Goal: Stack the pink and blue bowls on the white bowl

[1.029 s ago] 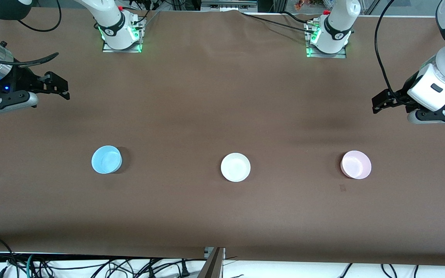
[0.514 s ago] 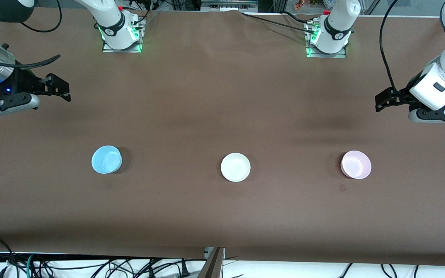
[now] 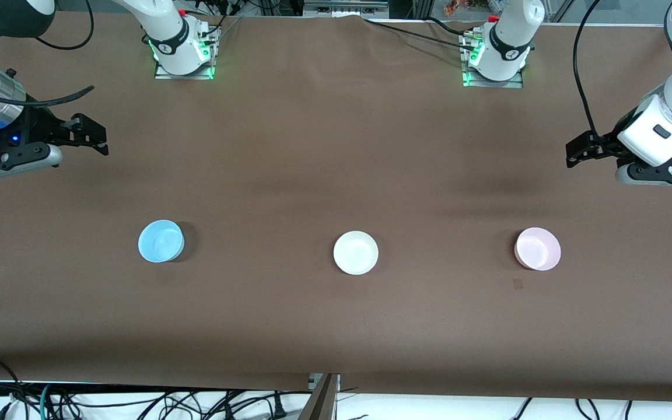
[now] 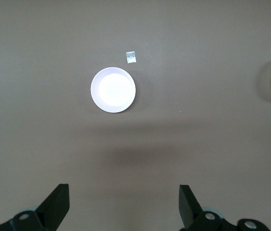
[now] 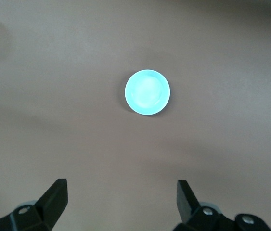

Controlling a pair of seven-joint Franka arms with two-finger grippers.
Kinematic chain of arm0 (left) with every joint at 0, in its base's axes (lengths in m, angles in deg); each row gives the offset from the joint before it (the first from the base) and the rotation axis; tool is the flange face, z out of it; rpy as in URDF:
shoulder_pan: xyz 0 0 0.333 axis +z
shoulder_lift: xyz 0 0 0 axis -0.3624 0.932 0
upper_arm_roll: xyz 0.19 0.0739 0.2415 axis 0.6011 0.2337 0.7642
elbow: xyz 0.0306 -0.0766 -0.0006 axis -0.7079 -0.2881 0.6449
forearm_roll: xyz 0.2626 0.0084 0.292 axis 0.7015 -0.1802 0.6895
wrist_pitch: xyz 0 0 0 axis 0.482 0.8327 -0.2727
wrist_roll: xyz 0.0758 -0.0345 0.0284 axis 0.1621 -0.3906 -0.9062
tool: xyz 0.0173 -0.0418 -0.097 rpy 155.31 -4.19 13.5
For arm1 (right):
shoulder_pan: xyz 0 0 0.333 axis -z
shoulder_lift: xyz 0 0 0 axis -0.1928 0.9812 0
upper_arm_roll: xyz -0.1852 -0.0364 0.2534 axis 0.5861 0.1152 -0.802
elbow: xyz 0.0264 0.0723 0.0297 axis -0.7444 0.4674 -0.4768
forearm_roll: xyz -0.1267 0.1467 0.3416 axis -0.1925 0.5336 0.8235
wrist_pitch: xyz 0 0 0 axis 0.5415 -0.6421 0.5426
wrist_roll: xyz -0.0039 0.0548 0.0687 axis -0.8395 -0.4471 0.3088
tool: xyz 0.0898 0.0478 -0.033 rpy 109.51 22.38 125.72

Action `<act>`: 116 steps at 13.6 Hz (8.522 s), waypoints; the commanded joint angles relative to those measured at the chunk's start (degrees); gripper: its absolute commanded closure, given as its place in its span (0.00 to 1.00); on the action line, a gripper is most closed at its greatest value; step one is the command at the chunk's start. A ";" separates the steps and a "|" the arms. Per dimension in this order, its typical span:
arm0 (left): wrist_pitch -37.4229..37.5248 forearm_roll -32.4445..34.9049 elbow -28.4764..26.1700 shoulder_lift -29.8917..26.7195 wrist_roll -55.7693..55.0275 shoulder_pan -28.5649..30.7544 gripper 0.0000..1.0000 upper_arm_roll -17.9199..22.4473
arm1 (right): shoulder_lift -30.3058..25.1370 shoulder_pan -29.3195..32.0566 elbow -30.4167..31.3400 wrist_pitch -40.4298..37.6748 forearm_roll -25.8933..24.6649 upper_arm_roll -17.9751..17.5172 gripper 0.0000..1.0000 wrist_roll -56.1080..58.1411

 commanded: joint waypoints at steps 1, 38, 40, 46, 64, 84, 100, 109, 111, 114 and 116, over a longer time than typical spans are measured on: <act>1.03 1.10 1.55 2.25 1.17 0.11 0.00 -0.25 | 0.59 -0.08 -2.37 -0.42 -0.52 0.00 0.00 0.07; -32.13 -8.83 -0.21 34.97 39.32 13.30 1.00 -0.42 | 9.98 0.80 -2.90 -0.43 -2.38 0.35 0.00 -0.19; -28.34 -8.74 0.41 32.34 38.62 12.86 1.00 -2.86 | 12.00 0.89 -2.99 -0.07 -0.45 0.35 0.00 -0.28; -20.78 -8.21 5.41 29.42 29.43 9.18 1.00 -12.81 | 16.94 2.91 -2.64 -0.16 1.58 0.26 0.00 0.77; -38.69 -7.95 20.80 47.17 3.37 -15.09 1.00 -12.20 | 29.77 4.93 11.25 38.42 12.66 1.85 0.00 13.34; -38.90 -7.86 20.45 45.78 4.95 -14.39 0.00 -12.02 | 34.08 4.76 7.03 38.25 22.24 1.58 1.00 4.74; 1.90 2.16 21.06 18.88 4.43 -10.79 0.00 -1.04 | 31.79 2.39 -8.35 23.57 22.33 -13.51 1.00 -33.48; 2.86 1.72 23.62 18.45 1.09 -6.84 0.00 1.51 | 40.13 -8.68 -15.91 39.26 21.97 -18.54 1.00 -51.76; 6.11 1.54 18.98 14.77 1.08 -4.03 0.00 1.34 | 42.06 -10.88 -16.52 44.90 21.97 -18.54 1.00 -54.67; -0.43 2.15 6.95 7.12 1.52 -2.79 0.00 1.34 | 45.14 -12.81 -18.63 46.51 21.89 -18.46 1.00 -55.65; -7.47 2.33 0.27 3.51 1.70 -2.70 0.00 1.34 | 45.85 -13.69 -18.72 46.60 21.71 -18.37 1.00 -56.53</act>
